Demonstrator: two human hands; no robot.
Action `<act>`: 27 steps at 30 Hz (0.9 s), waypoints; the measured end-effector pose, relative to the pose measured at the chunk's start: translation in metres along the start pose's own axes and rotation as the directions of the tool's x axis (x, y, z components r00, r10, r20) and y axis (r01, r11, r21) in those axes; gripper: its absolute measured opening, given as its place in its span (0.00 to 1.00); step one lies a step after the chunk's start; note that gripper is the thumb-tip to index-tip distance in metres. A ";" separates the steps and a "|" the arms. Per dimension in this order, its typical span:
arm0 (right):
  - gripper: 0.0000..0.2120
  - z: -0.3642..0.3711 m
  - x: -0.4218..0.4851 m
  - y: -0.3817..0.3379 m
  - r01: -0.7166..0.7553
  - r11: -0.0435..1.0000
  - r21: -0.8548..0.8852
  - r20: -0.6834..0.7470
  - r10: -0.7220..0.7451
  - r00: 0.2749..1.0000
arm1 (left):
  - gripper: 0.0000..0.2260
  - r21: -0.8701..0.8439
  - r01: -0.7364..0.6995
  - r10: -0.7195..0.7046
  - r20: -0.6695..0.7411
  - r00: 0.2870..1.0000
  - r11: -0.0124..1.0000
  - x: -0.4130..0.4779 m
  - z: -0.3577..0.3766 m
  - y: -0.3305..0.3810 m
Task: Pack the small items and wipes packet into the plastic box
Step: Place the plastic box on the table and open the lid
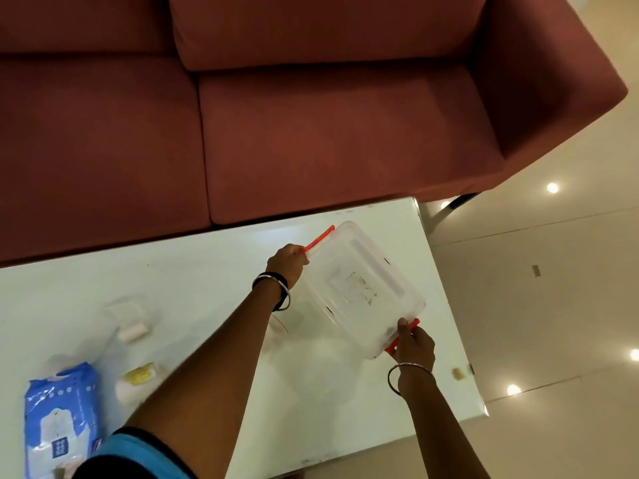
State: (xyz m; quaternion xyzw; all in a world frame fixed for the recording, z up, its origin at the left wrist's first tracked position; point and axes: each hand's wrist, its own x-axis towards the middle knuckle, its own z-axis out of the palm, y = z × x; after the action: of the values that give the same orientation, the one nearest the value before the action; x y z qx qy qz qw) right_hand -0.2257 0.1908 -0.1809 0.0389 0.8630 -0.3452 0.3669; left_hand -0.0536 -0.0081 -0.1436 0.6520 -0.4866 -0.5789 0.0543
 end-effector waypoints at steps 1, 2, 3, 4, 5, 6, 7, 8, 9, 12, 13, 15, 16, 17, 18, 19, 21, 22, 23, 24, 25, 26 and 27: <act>0.13 -0.003 -0.002 0.000 0.021 1.000 -0.015 -0.013 -0.021 1.000 | 0.12 -0.022 -0.001 0.001 0.000 1.000 1.000 -0.005 -0.001 -0.004; 0.14 -0.007 -0.004 0.001 0.047 0.998 -0.037 -0.029 -0.048 0.998 | 0.12 -0.045 -0.008 0.008 0.000 1.000 0.999 -0.010 -0.002 -0.008; 0.15 -0.013 -0.005 0.002 0.073 0.996 -0.056 -0.042 -0.075 0.996 | 0.12 -0.070 -0.017 0.017 -0.002 1.000 0.997 -0.017 -0.004 -0.013; 0.15 -0.019 -0.008 0.003 0.103 0.993 -0.064 -0.046 -0.106 0.993 | 0.11 -0.095 -0.025 0.024 -0.003 1.000 0.995 -0.026 -0.006 -0.019; 0.16 -0.025 -0.010 0.003 0.131 0.990 -0.060 -0.044 -0.133 0.990 | 0.11 -0.118 -0.030 0.030 0.000 1.000 0.993 -0.035 -0.008 -0.026; 0.16 -0.031 -0.014 0.005 0.155 0.986 -0.057 -0.036 -0.157 0.987 | 0.10 -0.146 -0.030 0.031 0.002 1.000 0.989 -0.046 -0.010 -0.035; 0.16 -0.037 -0.019 0.007 0.177 0.982 -0.062 -0.028 -0.179 0.983 | 0.09 -0.178 -0.024 0.025 0.002 1.000 0.984 -0.057 -0.011 -0.046; 0.15 -0.044 -0.023 0.009 0.205 0.976 -0.069 -0.019 -0.207 0.978 | 0.08 -0.210 -0.015 0.016 0.001 1.000 0.978 -0.068 -0.011 -0.057; 0.15 -0.051 -0.028 0.012 0.233 0.969 -0.082 -0.005 -0.234 0.972 | 0.07 -0.238 0.000 -0.001 -0.003 1.000 0.971 -0.080 -0.012 -0.068; 0.14 -0.068 -0.040 0.026 0.296 0.947 -0.128 0.058 -0.291 0.955 | 0.03 -0.314 0.042 -0.041 0.010 0.999 0.949 -0.118 -0.013 -0.103; 0.14 -0.074 -0.044 0.030 0.307 0.942 -0.135 0.083 -0.298 0.951 | 0.02 -0.335 0.051 -0.047 0.020 0.999 0.941 -0.129 -0.013 -0.114; 0.14 -0.081 -0.055 0.041 0.332 0.931 -0.151 0.142 -0.312 0.939 | 0.05 -0.350 0.069 -0.065 0.022 0.998 0.934 -0.152 -0.014 -0.138; 0.13 -0.083 -0.060 0.047 0.349 0.922 -0.165 0.171 -0.322 0.931 | 0.06 -0.345 0.074 -0.073 0.016 0.997 0.936 -0.161 -0.015 -0.149; 0.13 -0.084 -0.066 0.053 0.365 0.914 -0.179 0.201 -0.329 0.923 | 0.07 -0.340 0.079 -0.082 0.004 0.997 0.937 -0.170 -0.016 -0.160; 0.13 -0.083 -0.070 0.058 0.379 0.906 -0.187 0.228 -0.335 0.914 | 0.07 -0.337 0.082 -0.092 -0.013 0.996 0.938 -0.177 -0.017 -0.169; 0.14 -0.082 -0.073 0.064 0.392 0.898 -0.199 0.252 -0.339 0.906 | 0.06 -0.333 0.085 -0.102 -0.032 0.994 0.939 -0.184 -0.018 -0.179; 0.16 -0.075 -0.080 0.074 0.416 0.882 -0.219 0.293 -0.347 0.891 | 0.06 -0.298 0.078 -0.104 -0.075 0.992 0.951 -0.194 -0.019 -0.197; 0.16 -0.071 -0.084 0.079 0.427 0.876 -0.223 0.311 -0.351 0.883 | 0.06 -0.268 0.069 -0.097 -0.094 0.991 0.961 -0.198 -0.020 -0.207; 0.16 -0.067 -0.087 0.082 0.438 0.870 -0.225 0.326 -0.356 0.876 | 0.07 -0.230 0.059 -0.086 -0.112 0.990 0.971 -0.200 -0.021 -0.214; 0.16 -0.062 -0.090 0.087 0.450 0.864 -0.226 0.337 -0.363 0.868 | 0.08 -0.181 0.049 -0.073 -0.130 0.989 0.982 -0.203 -0.022 -0.222; 0.16 -0.057 -0.093 0.091 0.460 0.858 -0.227 0.346 -0.371 0.862 | 0.10 -0.120 0.037 -0.054 -0.149 0.987 0.992 -0.204 -0.024 -0.230; 0.17 -0.052 -0.095 0.094 0.467 0.854 -0.230 0.351 -0.375 0.858 | 0.13 -0.052 0.027 -0.035 -0.165 0.986 0.998 -0.205 -0.026 -0.237; 0.17 -0.047 -0.096 0.098 0.471 0.850 -0.237 0.355 -0.375 0.856 | 0.16 0.014 0.019 -0.016 -0.180 0.984 1.000 -0.205 -0.028 -0.244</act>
State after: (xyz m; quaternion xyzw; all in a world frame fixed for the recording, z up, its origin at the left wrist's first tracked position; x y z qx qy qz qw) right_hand -0.1524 0.3126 -0.1500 -0.2654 0.8288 -0.2774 0.4071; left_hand 0.1375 0.2480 -0.1456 0.7063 -0.4784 -0.5143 0.0877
